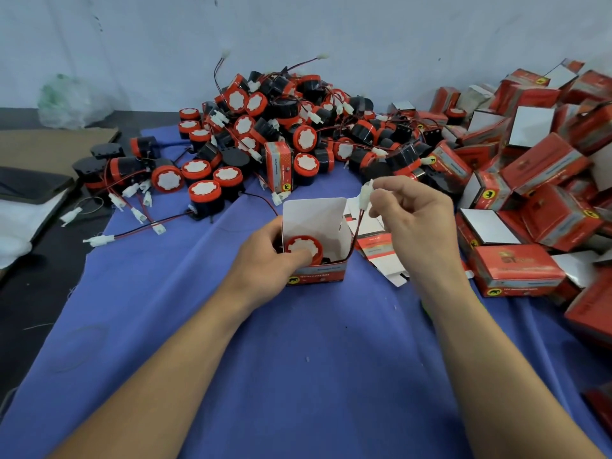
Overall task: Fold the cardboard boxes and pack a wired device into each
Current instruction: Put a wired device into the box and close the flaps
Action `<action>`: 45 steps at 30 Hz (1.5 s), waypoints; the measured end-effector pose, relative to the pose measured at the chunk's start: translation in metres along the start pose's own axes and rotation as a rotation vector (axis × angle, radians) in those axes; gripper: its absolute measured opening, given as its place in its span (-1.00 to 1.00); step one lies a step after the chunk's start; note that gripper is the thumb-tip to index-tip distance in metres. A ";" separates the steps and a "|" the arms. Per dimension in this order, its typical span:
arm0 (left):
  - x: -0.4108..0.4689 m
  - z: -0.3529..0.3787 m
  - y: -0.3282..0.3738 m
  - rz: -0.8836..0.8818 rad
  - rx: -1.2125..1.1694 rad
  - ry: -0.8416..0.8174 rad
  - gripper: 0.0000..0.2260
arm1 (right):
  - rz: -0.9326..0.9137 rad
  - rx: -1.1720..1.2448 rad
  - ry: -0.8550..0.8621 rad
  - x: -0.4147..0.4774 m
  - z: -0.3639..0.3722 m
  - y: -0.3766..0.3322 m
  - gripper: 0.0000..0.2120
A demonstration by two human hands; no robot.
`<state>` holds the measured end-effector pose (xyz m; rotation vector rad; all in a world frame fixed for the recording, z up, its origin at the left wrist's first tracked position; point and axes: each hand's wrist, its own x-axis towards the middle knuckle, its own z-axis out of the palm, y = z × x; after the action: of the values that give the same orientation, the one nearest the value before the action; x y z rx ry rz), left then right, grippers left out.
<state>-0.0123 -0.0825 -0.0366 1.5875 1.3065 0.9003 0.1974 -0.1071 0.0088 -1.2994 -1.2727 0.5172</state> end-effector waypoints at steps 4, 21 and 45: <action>0.001 0.000 0.000 0.002 -0.008 -0.001 -0.70 | -0.046 -0.030 -0.094 -0.003 -0.002 -0.017 -0.80; 0.003 -0.001 -0.005 0.026 -0.014 -0.009 -0.72 | -0.120 -0.557 -0.308 -0.003 0.011 -0.049 -0.82; 0.003 -0.002 -0.004 0.049 -0.048 -0.027 -0.69 | -0.175 -1.086 -0.667 0.002 0.024 -0.052 -0.85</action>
<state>-0.0151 -0.0786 -0.0392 1.5949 1.2229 0.9304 0.1589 -0.1103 0.0505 -1.9326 -2.3863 0.0815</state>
